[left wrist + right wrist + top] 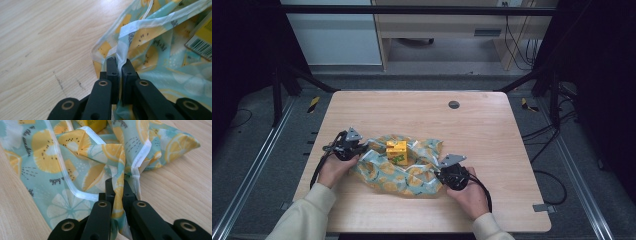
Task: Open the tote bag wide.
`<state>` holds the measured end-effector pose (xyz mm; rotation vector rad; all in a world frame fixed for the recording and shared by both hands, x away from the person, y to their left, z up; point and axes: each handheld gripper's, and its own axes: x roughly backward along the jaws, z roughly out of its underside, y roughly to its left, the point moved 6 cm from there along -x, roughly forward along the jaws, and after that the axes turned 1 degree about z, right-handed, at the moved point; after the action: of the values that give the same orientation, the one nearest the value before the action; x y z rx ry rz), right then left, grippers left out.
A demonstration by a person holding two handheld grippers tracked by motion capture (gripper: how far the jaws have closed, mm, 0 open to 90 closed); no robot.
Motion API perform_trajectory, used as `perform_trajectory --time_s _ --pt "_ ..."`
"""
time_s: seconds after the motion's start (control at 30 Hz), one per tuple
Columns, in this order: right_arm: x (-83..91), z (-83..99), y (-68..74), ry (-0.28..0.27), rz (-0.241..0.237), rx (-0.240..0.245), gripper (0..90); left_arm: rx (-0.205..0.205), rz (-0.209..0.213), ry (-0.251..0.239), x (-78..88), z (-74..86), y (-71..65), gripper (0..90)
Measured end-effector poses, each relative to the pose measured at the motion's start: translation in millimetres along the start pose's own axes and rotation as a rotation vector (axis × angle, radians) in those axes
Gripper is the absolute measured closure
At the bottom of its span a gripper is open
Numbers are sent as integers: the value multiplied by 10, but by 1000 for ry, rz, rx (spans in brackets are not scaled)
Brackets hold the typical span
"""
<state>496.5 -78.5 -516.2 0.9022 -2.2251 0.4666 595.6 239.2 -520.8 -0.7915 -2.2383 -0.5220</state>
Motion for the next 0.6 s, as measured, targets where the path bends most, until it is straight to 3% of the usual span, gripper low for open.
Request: perform_trajectory --time_s 0.37,0.6 --pt "-119 123 -23 87 1 -1 897 1 17 34 -43 58 -2 884" --pt "-144 140 -42 90 7 2 899 -4 22 56 -69 89 -9 894"
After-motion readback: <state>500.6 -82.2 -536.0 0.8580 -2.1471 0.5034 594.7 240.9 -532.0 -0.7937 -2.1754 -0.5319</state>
